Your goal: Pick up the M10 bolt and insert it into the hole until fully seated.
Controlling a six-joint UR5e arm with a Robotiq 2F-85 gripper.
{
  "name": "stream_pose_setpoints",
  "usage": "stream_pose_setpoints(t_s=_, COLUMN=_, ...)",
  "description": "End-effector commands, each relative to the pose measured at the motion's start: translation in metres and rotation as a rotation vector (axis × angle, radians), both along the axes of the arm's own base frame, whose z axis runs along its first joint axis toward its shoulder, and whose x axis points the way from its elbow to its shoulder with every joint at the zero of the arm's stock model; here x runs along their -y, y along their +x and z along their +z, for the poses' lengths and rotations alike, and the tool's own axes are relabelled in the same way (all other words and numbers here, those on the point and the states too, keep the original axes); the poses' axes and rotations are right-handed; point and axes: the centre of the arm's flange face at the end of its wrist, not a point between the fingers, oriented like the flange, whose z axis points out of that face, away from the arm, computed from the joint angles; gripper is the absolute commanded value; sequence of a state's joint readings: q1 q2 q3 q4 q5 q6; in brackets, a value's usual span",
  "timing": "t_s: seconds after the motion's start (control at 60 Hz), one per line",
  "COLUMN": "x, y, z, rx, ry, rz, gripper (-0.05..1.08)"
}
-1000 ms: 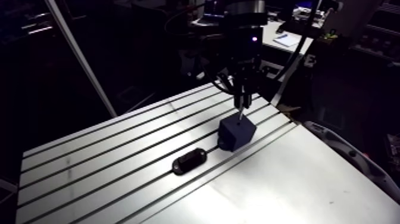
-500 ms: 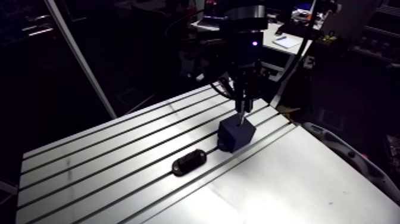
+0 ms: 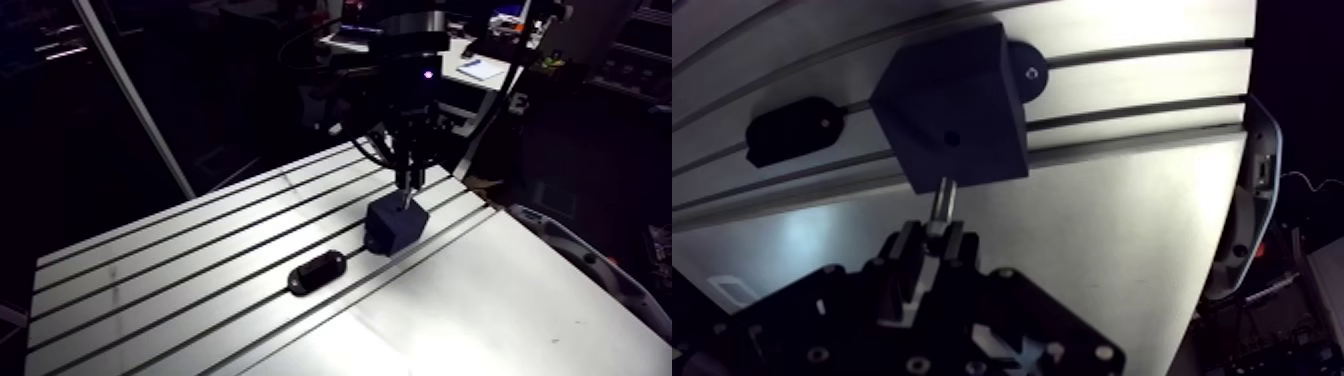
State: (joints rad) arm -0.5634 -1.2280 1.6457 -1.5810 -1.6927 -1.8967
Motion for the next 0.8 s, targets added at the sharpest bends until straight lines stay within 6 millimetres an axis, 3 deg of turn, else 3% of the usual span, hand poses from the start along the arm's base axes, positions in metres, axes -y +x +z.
stream_pose_setpoints(t_s=0.017, x=-0.0019, y=-0.0001, z=-0.0014, rx=-0.010, ry=0.007, rz=-0.003, gripper=1.08)
stream_pose_setpoints(t_s=0.8, x=-0.0021, y=0.0009, z=-0.0080, rx=-0.011, ry=0.006, rz=-0.005, gripper=1.08)
